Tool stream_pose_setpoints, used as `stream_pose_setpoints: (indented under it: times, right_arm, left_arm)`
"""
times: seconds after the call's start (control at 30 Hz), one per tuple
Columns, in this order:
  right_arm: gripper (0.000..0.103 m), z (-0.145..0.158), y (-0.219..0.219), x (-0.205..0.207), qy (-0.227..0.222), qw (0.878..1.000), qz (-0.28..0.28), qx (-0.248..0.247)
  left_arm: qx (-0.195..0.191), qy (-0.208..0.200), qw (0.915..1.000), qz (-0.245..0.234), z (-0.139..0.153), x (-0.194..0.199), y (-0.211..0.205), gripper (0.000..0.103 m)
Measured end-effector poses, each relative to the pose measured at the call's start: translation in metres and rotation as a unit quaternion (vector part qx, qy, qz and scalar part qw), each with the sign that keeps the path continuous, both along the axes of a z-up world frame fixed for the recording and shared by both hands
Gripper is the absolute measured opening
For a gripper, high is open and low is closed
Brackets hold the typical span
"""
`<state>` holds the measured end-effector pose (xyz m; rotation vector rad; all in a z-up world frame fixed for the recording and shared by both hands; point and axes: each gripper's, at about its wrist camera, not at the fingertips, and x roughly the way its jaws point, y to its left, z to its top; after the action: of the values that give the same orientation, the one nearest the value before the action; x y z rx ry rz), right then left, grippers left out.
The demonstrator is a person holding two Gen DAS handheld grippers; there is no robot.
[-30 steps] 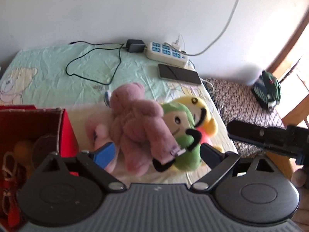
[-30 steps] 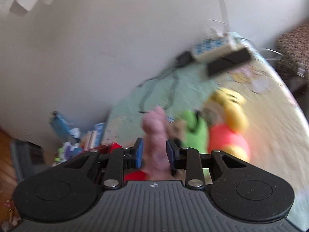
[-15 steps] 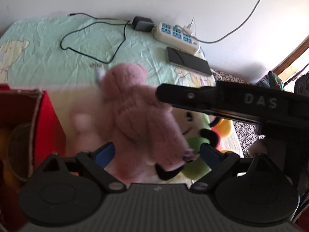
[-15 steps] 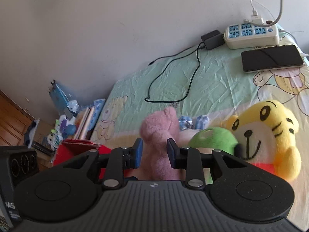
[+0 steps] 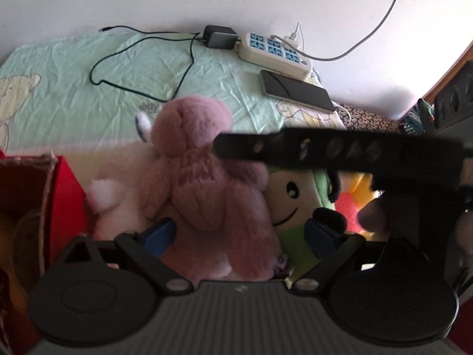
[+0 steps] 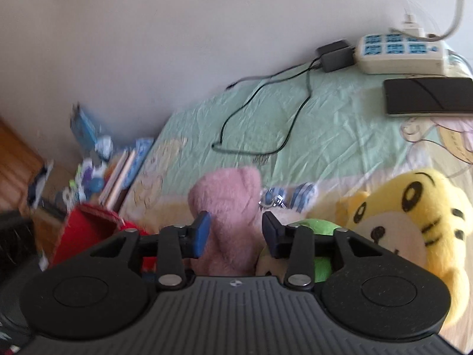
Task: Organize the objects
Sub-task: 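Lift the pink teddy bear with the right gripper over the red box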
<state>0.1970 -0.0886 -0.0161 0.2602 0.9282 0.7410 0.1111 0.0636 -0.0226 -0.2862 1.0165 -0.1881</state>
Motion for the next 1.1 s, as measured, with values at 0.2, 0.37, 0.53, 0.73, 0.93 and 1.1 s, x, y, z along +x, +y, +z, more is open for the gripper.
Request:
stream_pose_setpoints:
  times: [0.2,0.37,0.53,0.73,0.93,1.1]
  right_arm:
    - [0.021,0.006,0.001,-0.010,-0.011,0.999,0.047,-0.007]
    - [0.019,0.009,-0.012,-0.021,0.009,0.999,0.045,0.023]
    - [0.019,0.029,-0.025,-0.045,-0.009,0.997,0.027,0.073]
    - [0.019,0.067,-0.033,-0.076,-0.064,0.993,0.014,0.098]
    - [0.018,0.095,-0.020,-0.099,-0.079,0.981,0.058,0.165]
    - [0.015,0.102,0.024,-0.113,-0.068,0.969,0.107,0.212]
  left_arm:
    - [-0.006,-0.020,0.9997,-0.012,0.005,-0.002,0.001,0.092]
    - [-0.010,-0.028,0.9995,-0.006,0.006,-0.009,0.001,0.082]
    - [-0.019,-0.044,0.9987,-0.014,0.021,-0.020,-0.003,0.081]
    - [-0.028,-0.102,0.9943,-0.011,0.059,-0.051,-0.005,0.077]
    - [-0.022,-0.153,0.9880,0.007,0.097,-0.089,0.008,0.077]
    - [0.002,-0.179,0.9829,0.042,0.117,-0.124,0.039,0.076]
